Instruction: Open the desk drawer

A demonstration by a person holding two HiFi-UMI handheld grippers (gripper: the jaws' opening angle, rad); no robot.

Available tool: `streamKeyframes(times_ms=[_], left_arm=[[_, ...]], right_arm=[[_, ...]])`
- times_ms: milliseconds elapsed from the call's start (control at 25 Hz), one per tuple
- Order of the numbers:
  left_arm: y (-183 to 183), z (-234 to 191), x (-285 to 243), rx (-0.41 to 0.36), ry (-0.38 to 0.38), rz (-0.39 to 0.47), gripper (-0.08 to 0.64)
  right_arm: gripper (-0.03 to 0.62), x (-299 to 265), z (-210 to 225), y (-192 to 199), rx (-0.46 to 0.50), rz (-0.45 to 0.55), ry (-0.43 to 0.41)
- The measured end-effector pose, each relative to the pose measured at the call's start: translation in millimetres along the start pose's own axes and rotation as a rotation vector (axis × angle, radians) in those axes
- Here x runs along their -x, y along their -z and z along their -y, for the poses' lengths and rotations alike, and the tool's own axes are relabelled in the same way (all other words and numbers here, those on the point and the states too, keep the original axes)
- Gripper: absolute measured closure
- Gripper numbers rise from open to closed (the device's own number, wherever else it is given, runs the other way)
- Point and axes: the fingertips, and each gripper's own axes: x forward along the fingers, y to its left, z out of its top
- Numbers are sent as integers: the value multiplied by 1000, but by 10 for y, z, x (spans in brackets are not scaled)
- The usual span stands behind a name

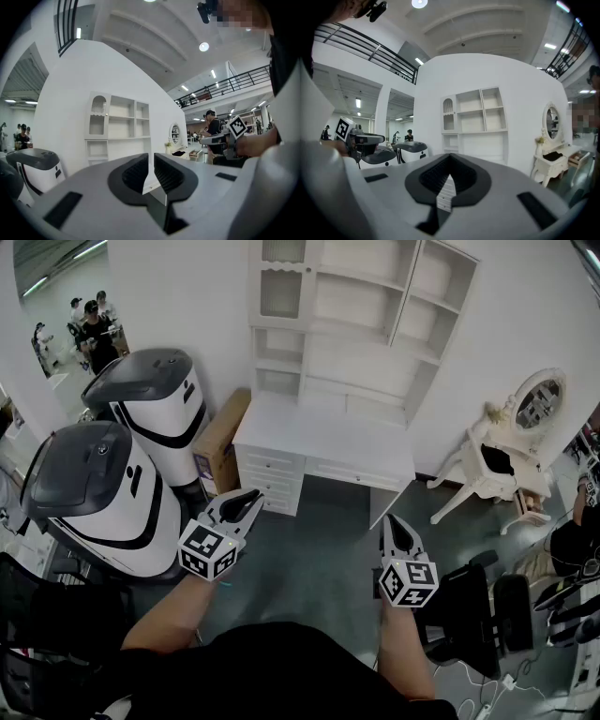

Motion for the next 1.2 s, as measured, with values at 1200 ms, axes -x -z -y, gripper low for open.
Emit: streamKeyframes(times_ms=[1200], left_arm=[[205, 654, -468, -5, -21, -75, 515]], right_arm=[[592, 337, 842, 283, -75, -20, -45]])
